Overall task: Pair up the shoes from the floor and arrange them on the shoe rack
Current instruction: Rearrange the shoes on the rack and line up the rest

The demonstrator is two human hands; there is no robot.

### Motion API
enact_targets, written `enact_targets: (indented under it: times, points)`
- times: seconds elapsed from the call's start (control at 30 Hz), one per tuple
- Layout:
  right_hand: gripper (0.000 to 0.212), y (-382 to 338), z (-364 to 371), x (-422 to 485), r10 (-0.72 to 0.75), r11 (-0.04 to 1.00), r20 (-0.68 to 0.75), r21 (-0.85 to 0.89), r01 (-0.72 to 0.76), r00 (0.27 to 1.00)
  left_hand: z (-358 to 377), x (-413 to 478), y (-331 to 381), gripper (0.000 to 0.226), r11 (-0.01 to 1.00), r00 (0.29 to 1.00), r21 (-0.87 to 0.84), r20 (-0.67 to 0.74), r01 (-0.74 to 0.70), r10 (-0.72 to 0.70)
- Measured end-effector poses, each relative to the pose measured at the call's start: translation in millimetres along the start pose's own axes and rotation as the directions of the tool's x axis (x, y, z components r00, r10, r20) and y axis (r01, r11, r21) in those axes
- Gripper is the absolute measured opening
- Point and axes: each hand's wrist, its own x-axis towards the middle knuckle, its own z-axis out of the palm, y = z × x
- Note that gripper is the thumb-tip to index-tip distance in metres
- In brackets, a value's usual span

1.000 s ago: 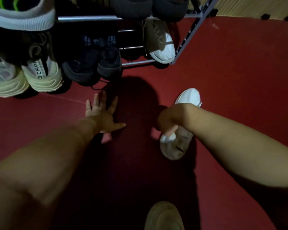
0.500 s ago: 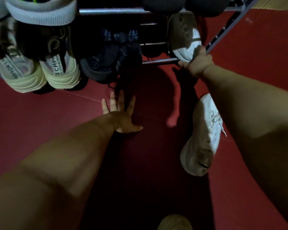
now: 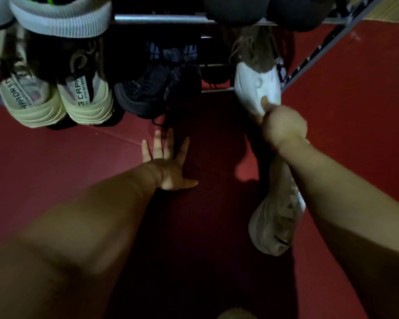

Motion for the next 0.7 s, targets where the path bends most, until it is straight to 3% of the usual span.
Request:
enact_targets:
  times: [0.13, 0.2, 0.27, 0.43, 0.57, 0.7]
  points:
    - [0.044, 13, 7, -53, -0.05, 0.987, 0.056, -0.148, 0.058, 0.997, 2, -1, 1, 0.107, 1.0, 0.999, 0.024, -0.038, 0.013, -0.012]
    - [0.051, 16, 13, -53, -0.001, 1.0, 0.116, -0.017, 0.003, 0.993, 1, -2, 2, 0.107, 1.0, 0.999, 0.021, -0.039, 0.016, -0.015]
    - [0.081, 12, 18, -43, 0.037, 0.987, 0.154, 0.151, -0.06, 0.987, 1, -2, 3, 0.107, 1.0, 0.999, 0.012, -0.041, 0.009, -0.009]
    - [0.114, -35, 17, -5, 0.169, 0.886, 0.053, 0.43, -0.175, 0.984, 4, -2, -3, 0.107, 1.0, 0.998, 0.011, -0.056, 0.009, -0.009]
    - [0.121, -45, 8, 16, 0.252, 0.807, 0.095, 0.528, -0.263, 0.963, 4, 1, -1, 0.107, 1.0, 0.998, 0.003, -0.056, -0.017, 0.017]
    - [0.113, -38, -1, 15, 0.185, 0.857, 0.083, 0.474, -0.202, 0.979, 7, 7, -3, 0.107, 1.0, 0.996, -0.01, -0.082, -0.027, 0.026]
